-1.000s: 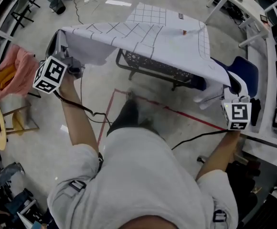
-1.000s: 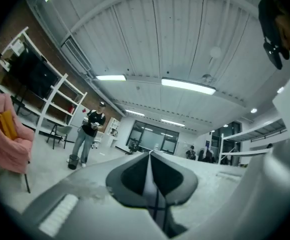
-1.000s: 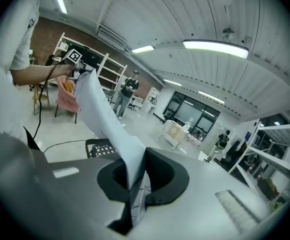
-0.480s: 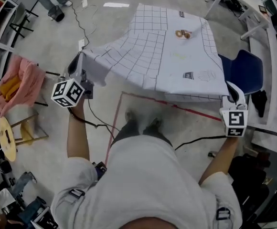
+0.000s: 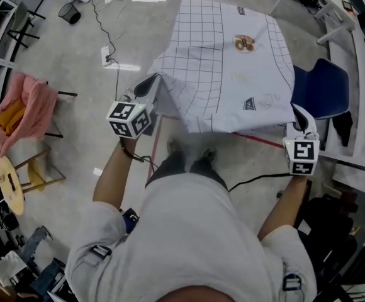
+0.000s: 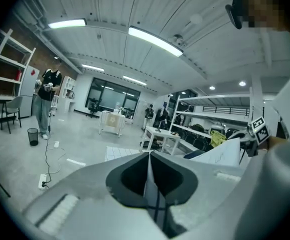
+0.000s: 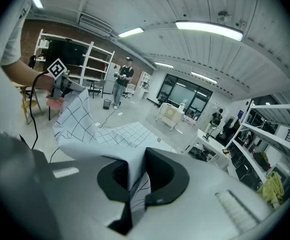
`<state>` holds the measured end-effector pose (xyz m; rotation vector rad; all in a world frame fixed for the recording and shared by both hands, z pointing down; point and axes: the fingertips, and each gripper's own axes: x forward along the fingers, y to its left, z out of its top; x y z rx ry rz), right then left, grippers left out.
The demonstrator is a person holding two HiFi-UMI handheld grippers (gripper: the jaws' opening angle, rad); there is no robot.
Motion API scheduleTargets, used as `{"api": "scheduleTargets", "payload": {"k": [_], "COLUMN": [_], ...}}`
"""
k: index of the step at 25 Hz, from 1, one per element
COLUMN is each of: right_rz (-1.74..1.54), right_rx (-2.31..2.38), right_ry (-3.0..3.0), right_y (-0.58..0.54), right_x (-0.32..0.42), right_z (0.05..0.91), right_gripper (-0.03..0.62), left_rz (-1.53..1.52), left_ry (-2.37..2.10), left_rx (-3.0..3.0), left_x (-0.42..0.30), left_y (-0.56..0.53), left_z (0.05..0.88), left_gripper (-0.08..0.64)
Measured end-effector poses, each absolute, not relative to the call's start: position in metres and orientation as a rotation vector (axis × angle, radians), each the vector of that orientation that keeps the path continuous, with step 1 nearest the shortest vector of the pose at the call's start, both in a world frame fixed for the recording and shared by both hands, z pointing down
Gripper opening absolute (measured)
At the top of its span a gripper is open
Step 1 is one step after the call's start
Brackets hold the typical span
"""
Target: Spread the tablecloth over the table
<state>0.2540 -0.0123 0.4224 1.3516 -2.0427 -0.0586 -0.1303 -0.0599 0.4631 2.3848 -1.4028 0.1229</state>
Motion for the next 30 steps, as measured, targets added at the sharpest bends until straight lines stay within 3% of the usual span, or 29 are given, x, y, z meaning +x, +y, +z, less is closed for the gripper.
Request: {"api": "scheduleTargets", "payload": {"k": [16,30], "right_rz": [0.034,0.26], "right_rx": [1.372,1.375], "right_ry": [-2.118,-2.211], "right_y": [-0.028,-0.092], "right_x": [0.246,0.248], "right_z": [0.445,0.49], "right_gripper": [0.008,0.008], "left_rz": [0.245,0.261], "left_ry": [-1.37,-1.434], "left_rx": [2.346,2.19], "left_x": [-0.105,-0.094], "left_y": [-0.048,-0.101], "left_z": [0.494,0.534], "left_gripper": [0.023,0.023]}}
